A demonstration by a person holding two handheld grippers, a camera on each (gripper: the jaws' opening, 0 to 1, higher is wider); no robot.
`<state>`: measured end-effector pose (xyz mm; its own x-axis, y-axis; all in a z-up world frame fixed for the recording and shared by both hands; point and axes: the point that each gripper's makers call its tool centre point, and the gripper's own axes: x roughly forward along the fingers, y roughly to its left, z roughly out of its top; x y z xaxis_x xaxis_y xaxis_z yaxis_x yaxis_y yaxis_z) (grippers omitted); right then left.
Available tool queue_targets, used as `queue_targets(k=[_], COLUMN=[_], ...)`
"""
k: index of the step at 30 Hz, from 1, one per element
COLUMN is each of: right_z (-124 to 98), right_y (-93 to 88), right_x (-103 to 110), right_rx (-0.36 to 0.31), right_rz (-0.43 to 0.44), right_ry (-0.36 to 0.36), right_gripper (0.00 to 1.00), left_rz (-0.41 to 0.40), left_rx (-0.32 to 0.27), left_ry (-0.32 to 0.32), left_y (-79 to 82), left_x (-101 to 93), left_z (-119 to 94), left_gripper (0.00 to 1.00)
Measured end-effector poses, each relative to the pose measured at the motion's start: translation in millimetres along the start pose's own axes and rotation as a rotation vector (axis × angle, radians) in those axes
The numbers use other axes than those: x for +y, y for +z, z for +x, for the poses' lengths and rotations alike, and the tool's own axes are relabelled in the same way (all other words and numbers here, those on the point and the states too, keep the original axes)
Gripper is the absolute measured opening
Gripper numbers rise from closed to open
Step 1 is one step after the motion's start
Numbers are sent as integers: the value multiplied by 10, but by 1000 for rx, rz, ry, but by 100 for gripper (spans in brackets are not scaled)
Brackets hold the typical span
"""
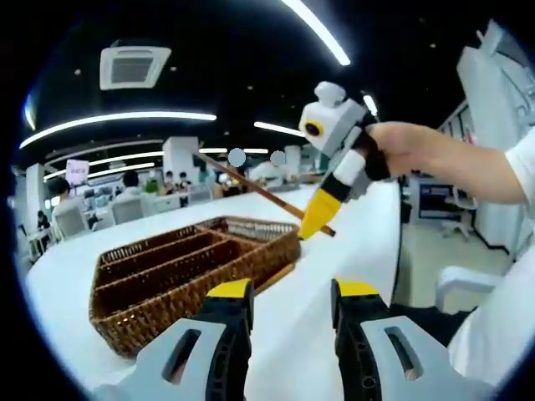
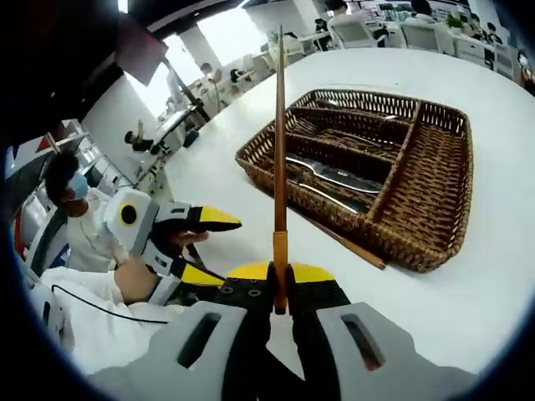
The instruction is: Arrange the knives, forks, and spoons in their matching storage slots by inserting each utensil handle-first until every utensil is classified and aligned in the correct compartment
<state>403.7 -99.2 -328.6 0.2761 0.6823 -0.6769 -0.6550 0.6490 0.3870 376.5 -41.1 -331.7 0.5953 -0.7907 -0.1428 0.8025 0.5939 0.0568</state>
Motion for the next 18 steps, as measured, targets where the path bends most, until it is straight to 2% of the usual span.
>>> queue_targets(k=[5,10,18], right_z=[-11,-22,-37], right_y=[10,32,92], right_x=[-78,-162,-293], right_rx=[29,48,69], right_rz=[33,61,133], right_ry=[-20,-50,-76], right_gripper=[6,6,6], left_rz=[5,16,22], left_rx=[-10,-9,-6], left_ry=[10,30,38], left_y=[29,20,9], left_x=[13,36,37], left_z=[-4,-6,-10], left_gripper=[39,45,46])
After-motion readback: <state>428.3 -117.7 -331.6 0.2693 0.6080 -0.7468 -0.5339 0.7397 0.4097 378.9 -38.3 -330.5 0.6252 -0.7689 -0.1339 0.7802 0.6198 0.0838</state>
